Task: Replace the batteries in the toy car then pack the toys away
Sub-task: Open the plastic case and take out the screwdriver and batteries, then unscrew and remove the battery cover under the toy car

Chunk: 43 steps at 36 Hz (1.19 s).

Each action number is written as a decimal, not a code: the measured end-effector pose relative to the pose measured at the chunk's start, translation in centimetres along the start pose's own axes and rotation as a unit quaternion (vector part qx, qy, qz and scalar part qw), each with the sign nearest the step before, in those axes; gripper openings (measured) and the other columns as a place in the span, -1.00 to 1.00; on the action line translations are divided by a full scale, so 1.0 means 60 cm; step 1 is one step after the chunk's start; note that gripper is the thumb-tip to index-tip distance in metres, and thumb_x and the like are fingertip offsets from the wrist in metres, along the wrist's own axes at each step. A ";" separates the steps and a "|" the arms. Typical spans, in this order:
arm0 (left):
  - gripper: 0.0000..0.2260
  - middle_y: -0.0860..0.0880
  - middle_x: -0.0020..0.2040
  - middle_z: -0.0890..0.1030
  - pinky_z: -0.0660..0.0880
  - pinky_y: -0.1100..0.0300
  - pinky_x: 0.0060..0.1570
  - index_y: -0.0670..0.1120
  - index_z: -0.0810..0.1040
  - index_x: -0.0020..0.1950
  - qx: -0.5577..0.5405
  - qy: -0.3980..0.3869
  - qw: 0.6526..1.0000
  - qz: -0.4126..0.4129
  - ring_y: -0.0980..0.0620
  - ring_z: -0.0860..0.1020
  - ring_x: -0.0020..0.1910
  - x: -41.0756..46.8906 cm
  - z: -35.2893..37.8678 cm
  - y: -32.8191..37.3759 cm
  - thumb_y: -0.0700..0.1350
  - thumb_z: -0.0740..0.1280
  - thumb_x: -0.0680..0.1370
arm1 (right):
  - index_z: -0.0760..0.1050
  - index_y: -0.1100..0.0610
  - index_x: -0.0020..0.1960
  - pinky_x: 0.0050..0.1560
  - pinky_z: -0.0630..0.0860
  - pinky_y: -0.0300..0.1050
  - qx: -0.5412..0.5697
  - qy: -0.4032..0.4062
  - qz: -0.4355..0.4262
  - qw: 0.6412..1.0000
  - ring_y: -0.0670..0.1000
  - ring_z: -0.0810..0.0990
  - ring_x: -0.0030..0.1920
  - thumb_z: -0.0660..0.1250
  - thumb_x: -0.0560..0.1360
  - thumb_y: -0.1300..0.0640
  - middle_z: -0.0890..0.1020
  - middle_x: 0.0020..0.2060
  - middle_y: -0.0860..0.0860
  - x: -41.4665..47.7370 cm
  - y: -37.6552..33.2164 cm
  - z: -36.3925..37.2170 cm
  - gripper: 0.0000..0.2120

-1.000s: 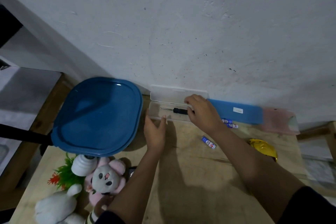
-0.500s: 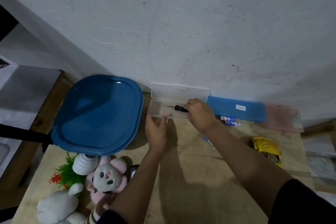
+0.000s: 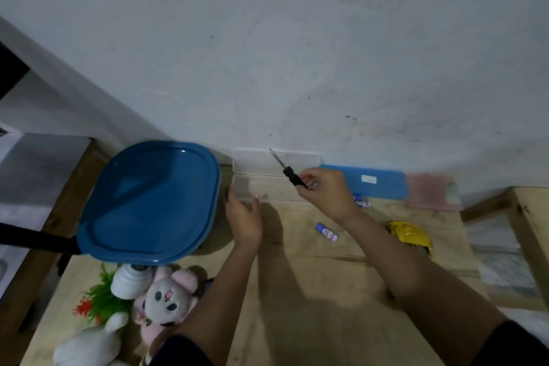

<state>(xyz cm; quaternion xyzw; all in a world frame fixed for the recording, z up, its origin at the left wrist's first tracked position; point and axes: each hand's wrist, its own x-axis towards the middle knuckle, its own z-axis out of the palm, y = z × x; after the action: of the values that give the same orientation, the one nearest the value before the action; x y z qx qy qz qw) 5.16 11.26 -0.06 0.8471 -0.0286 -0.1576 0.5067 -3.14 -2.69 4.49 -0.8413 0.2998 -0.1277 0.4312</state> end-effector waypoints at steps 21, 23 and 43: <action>-0.31 0.01 0.57 -0.10 -0.02 0.09 0.48 -0.01 0.00 0.56 0.244 -0.420 0.824 0.293 -0.01 -0.12 0.54 -0.311 0.181 0.084 0.17 0.24 0.55 | 0.58 0.24 -0.10 -0.33 0.40 -0.40 0.024 0.211 0.265 0.940 -0.03 0.56 -0.28 0.44 0.39 0.26 0.63 -0.26 0.09 -0.326 0.161 -0.265 -0.89; -0.22 -0.01 0.56 -0.20 -0.03 0.00 0.48 0.02 -0.02 0.56 0.278 -0.427 0.808 0.296 -0.07 -0.20 0.53 -0.329 0.190 0.077 0.27 0.27 0.49 | 0.60 0.28 -0.07 -0.32 0.39 -0.38 0.010 0.202 0.289 0.936 0.01 0.57 -0.20 0.45 0.38 0.25 0.64 -0.23 0.12 -0.346 0.185 -0.262 -0.85; -0.04 -0.02 0.56 -0.19 0.20 0.05 0.41 0.08 0.03 0.53 0.259 -0.427 0.821 0.276 -0.11 0.03 0.52 -0.334 0.193 0.056 0.05 0.55 0.30 | 0.55 0.23 0.05 -0.05 0.34 -0.27 -0.049 0.108 0.353 0.928 0.08 0.55 0.06 0.38 0.42 0.23 0.62 0.02 0.14 -0.401 0.231 -0.209 -0.78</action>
<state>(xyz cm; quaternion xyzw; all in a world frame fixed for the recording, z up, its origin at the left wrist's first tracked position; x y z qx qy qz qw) -16.89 3.99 2.57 0.7518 -0.5146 -0.3438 0.2275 -33.50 -2.25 1.88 -0.6826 0.6279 -0.0422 0.3715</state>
